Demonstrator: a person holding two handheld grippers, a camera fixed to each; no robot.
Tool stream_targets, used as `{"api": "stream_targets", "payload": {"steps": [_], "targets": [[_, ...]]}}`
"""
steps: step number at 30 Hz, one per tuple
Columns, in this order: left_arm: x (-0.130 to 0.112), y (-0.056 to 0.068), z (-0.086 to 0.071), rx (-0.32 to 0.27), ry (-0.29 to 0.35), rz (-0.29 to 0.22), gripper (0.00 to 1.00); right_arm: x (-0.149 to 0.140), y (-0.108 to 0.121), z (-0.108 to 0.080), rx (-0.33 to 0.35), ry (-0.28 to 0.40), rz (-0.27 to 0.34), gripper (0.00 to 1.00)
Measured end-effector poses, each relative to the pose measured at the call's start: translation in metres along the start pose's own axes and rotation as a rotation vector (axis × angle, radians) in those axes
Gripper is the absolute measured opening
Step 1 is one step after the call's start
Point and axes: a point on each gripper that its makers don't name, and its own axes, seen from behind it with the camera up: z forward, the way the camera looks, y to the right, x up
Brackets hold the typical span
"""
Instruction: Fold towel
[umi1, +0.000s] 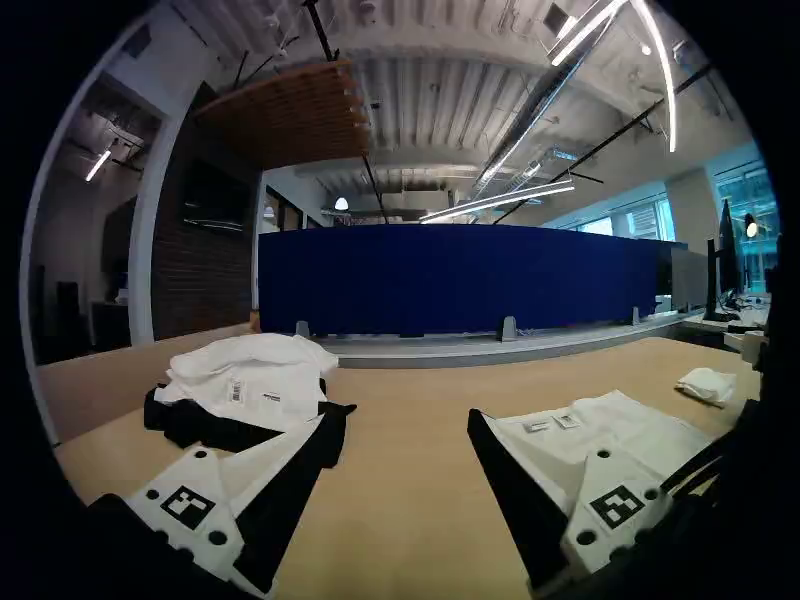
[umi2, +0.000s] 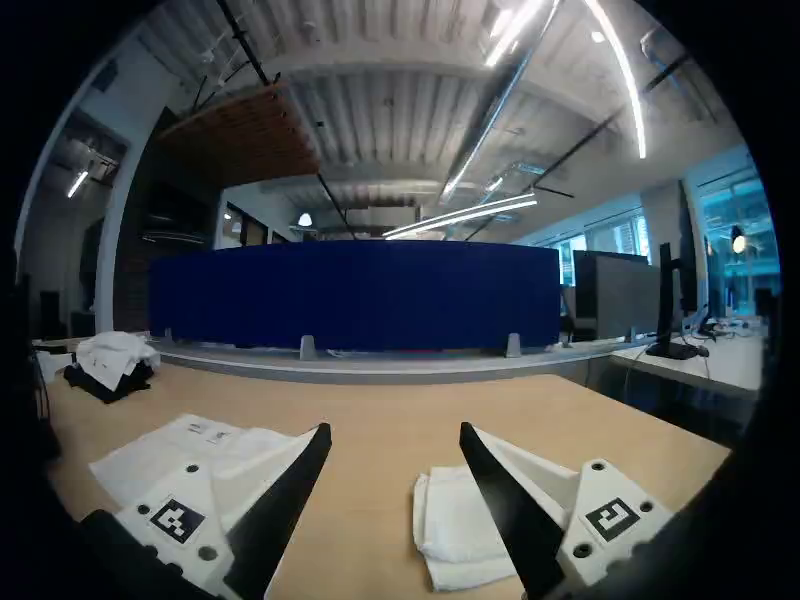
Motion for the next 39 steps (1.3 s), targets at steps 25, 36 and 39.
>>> {"api": "stream_targets", "payload": {"steps": [25,36,39], "targets": [[0.156,0.013,-0.013,-0.034,-0.007,0.004,0.97,0.152,-0.009,-0.019,0.016,0.006,-0.051,1.00],[0.170,0.037,-0.014,-0.172,-0.100,0.096,0.97,0.167,-0.043,-0.014,0.151,-0.071,-0.126,1.00],[0.166,0.048,-0.016,-0.233,-0.135,0.133,0.97,0.166,-0.055,-0.014,0.205,-0.104,-0.158,1.00]]}}
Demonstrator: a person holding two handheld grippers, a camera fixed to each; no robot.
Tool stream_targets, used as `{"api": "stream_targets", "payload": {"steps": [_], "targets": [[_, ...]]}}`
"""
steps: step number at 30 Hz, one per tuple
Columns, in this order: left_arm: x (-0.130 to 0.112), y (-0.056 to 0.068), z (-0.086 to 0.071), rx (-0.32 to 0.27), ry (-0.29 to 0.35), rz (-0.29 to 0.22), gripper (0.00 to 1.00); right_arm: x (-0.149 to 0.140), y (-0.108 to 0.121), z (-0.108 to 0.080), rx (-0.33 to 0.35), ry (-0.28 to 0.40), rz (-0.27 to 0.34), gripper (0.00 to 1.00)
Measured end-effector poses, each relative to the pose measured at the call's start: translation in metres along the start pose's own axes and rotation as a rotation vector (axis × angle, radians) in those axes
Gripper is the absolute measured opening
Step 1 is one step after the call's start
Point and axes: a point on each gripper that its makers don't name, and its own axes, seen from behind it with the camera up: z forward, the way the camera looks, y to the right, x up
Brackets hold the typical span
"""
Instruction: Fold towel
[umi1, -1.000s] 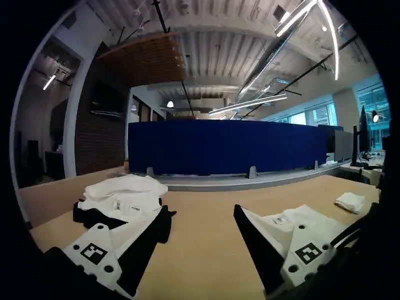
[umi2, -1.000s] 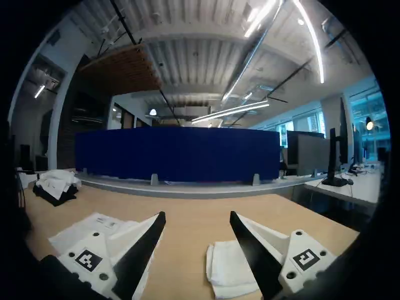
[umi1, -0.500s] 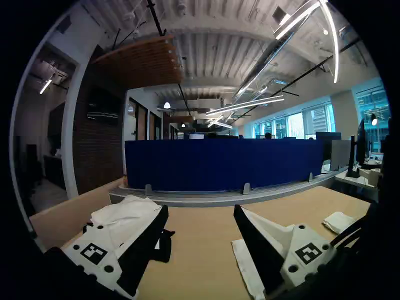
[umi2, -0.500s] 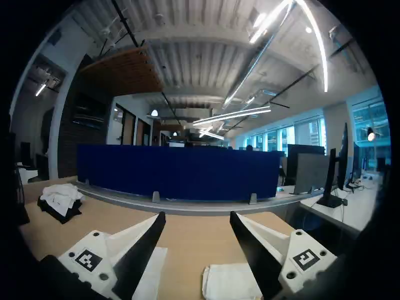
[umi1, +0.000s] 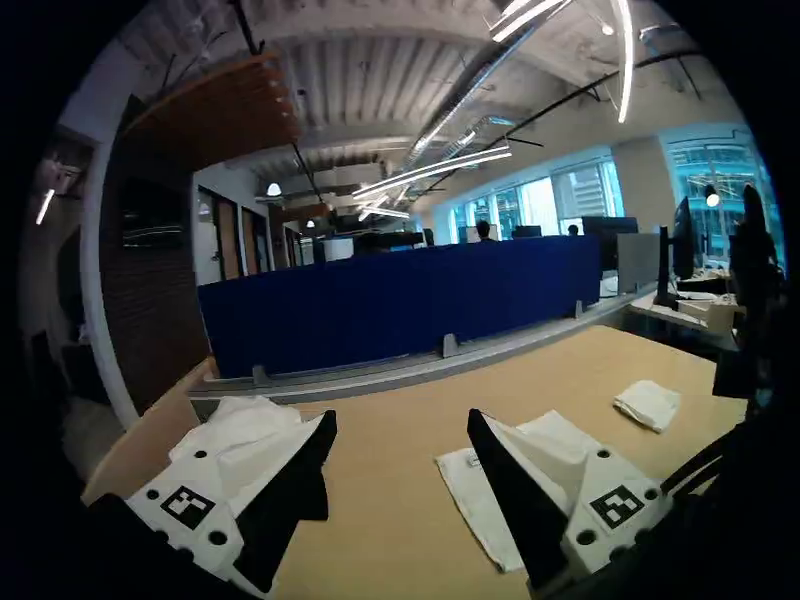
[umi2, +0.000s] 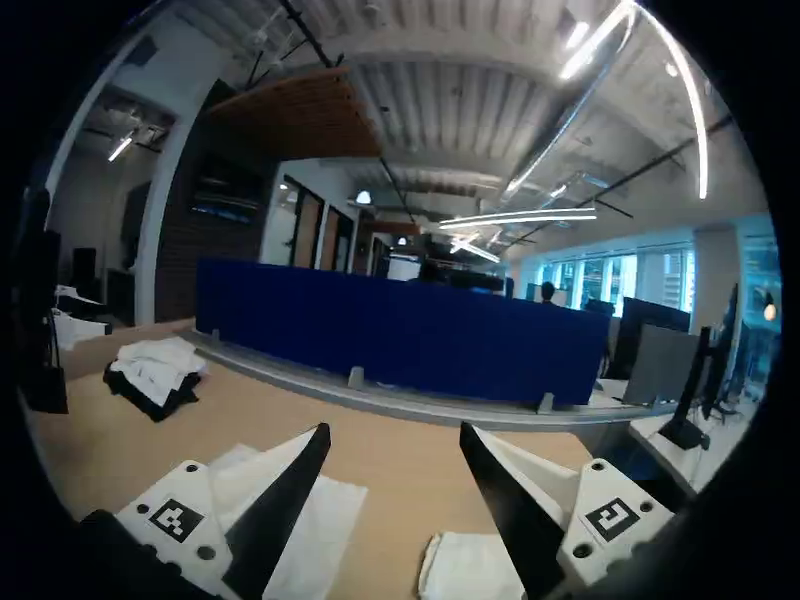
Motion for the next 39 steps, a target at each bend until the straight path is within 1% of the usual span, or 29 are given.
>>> {"api": "stream_targets", "payload": {"steps": [5,8,11,17,20,23,26,29,32,35,39], "targets": [[-0.010,0.018,0.002,-0.099,-0.063,0.052,0.97,-0.006,-0.023,0.001,0.111,-0.077,-0.048,1.00],[-0.016,0.024,0.003,-0.139,-0.094,0.076,0.97,-0.011,-0.035,0.001,0.171,-0.127,-0.069,1.00],[-0.020,0.027,0.006,-0.164,-0.111,0.080,0.97,-0.014,-0.041,0.003,0.203,-0.153,-0.074,1.00],[-0.028,0.034,0.012,-0.198,-0.134,0.077,0.97,-0.015,-0.050,0.009,0.231,-0.182,-0.072,1.00],[-0.036,0.041,0.016,-0.224,-0.152,0.085,0.97,-0.020,-0.056,0.010,0.245,-0.202,-0.082,1.00],[-0.045,0.050,0.018,-0.253,-0.165,0.100,0.97,-0.028,-0.060,0.010,0.254,-0.226,-0.094,1.00],[-0.056,0.060,0.019,-0.286,-0.179,0.103,0.97,-0.038,-0.063,0.011,0.256,-0.245,-0.097,1.00],[-0.070,0.067,0.022,-0.304,-0.198,0.096,0.97,-0.052,-0.066,0.012,0.265,-0.265,-0.096,1.00],[-0.085,0.070,0.026,-0.306,-0.221,0.088,0.97,-0.070,-0.069,0.013,0.275,-0.289,-0.092,1.00],[-0.102,0.071,0.027,-0.302,-0.251,0.091,0.97,-0.091,-0.074,0.014,0.299,-0.308,-0.089,1.00],[-0.129,0.075,0.025,-0.309,-0.302,0.112,0.97,-0.123,-0.078,0.014,0.324,-0.355,-0.095,1.00]]}}
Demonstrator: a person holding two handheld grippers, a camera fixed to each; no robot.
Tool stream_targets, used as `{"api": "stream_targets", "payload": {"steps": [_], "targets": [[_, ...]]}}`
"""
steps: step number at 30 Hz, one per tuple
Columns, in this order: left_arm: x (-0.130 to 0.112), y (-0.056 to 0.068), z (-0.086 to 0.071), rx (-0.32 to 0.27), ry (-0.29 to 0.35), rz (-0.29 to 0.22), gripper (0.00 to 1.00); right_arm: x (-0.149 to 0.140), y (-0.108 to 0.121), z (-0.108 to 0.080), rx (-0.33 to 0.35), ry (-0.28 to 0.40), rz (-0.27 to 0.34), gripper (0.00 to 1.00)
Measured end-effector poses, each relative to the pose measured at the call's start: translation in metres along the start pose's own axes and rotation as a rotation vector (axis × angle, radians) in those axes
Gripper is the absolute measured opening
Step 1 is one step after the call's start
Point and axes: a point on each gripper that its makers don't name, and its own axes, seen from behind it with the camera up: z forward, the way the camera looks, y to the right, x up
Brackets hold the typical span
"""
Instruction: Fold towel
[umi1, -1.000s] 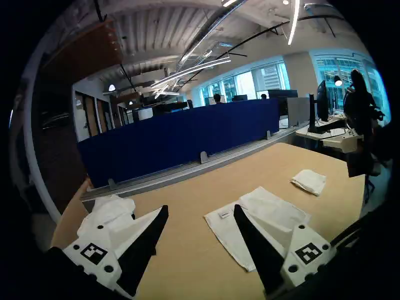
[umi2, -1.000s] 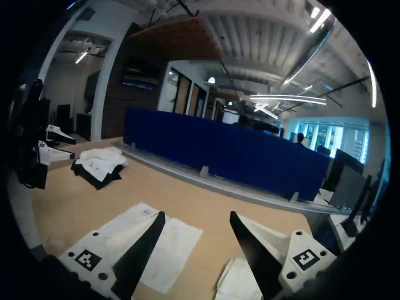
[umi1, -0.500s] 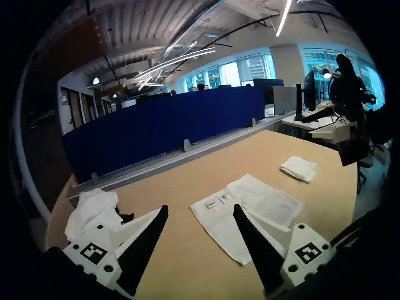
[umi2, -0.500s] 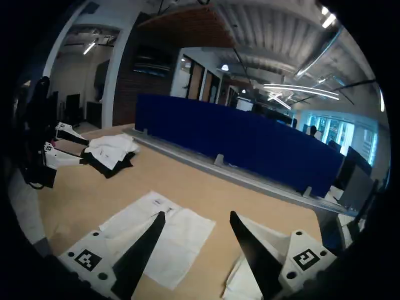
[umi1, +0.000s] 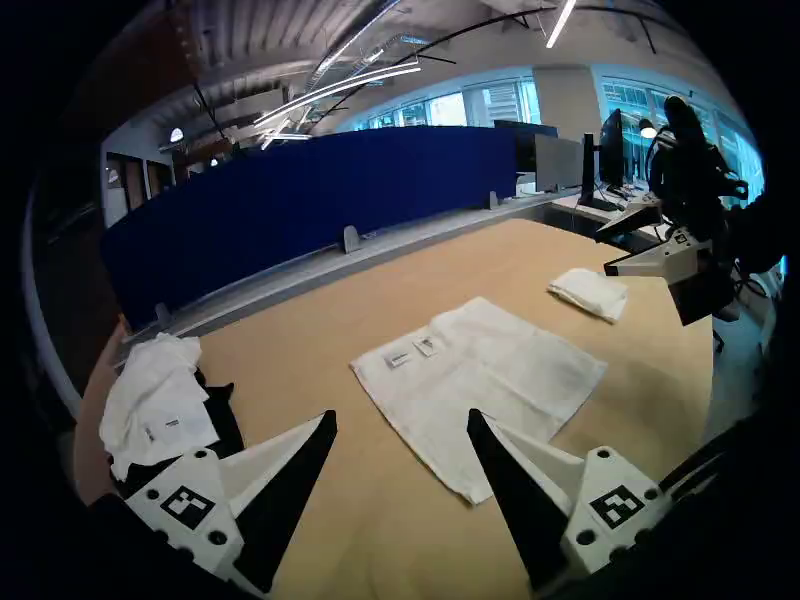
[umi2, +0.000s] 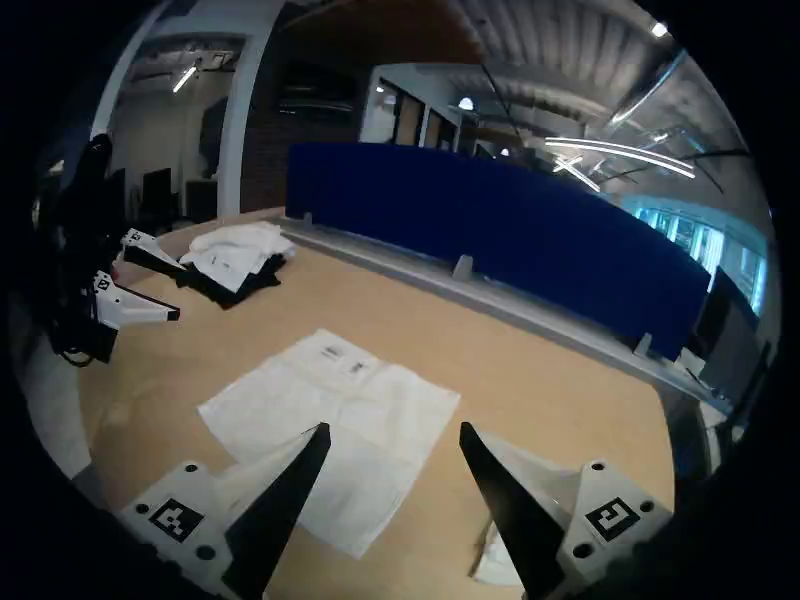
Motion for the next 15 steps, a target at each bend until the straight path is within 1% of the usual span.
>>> {"api": "stream_targets", "payload": {"steps": [5,11,15], "targets": [[-0.027,0.009,0.012,-0.012,-0.048,0.011,0.97,-0.029,-0.004,0.012,0.023,-0.037,-0.004,1.00],[-0.051,0.024,0.024,-0.040,-0.091,-0.017,0.97,-0.062,-0.007,0.022,0.040,-0.090,0.013,1.00],[-0.066,0.032,0.030,-0.057,-0.121,-0.015,0.97,-0.082,-0.011,0.025,0.056,-0.123,0.018,1.00]]}}
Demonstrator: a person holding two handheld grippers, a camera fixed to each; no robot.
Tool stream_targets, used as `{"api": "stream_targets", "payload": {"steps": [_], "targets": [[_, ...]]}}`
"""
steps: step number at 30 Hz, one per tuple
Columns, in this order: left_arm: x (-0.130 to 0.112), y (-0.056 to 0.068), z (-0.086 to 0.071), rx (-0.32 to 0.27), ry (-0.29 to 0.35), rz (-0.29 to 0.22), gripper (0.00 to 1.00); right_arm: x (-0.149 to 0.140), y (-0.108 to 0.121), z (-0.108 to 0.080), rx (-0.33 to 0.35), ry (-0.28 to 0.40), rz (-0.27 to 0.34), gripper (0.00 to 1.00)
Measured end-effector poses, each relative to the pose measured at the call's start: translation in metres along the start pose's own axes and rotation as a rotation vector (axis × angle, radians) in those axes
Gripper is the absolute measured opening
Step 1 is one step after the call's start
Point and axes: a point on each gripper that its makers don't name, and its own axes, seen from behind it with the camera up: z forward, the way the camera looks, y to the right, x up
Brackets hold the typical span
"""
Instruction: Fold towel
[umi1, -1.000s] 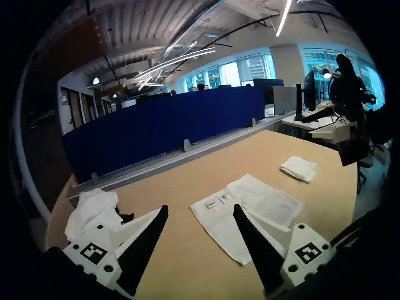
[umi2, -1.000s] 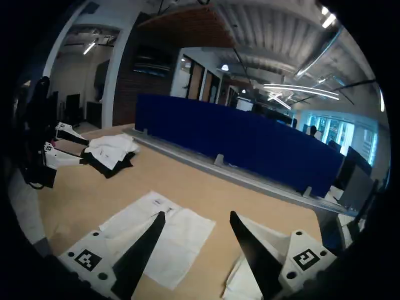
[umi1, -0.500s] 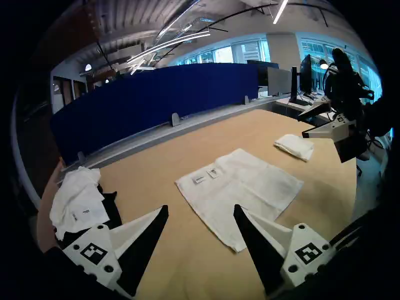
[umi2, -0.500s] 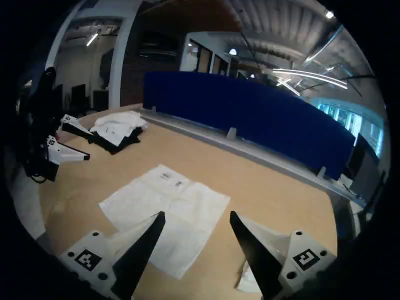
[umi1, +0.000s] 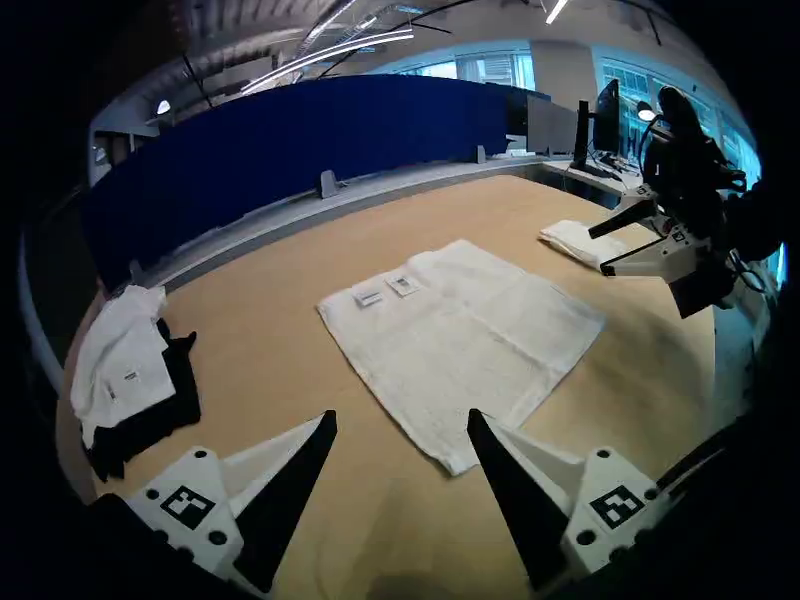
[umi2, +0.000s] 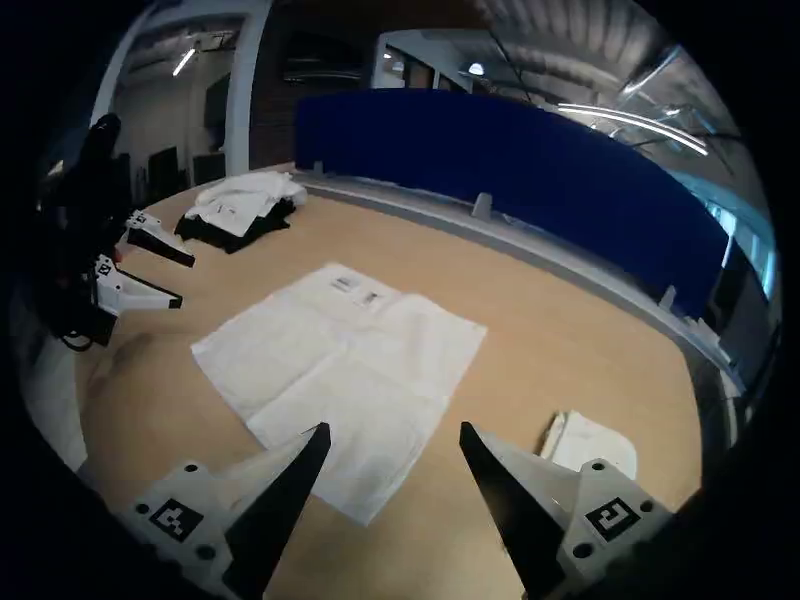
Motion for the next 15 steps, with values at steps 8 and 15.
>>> {"api": "stream_targets", "payload": {"steps": [8,15], "targets": [[-0.026,0.022,0.012,-0.064,-0.074,-0.012,0.97,-0.033,-0.008,0.004,0.034,-0.062,-0.006,1.00],[-0.040,0.026,0.019,-0.076,-0.112,-0.013,0.97,-0.050,-0.012,0.007,0.052,-0.095,0.001,1.00]]}}
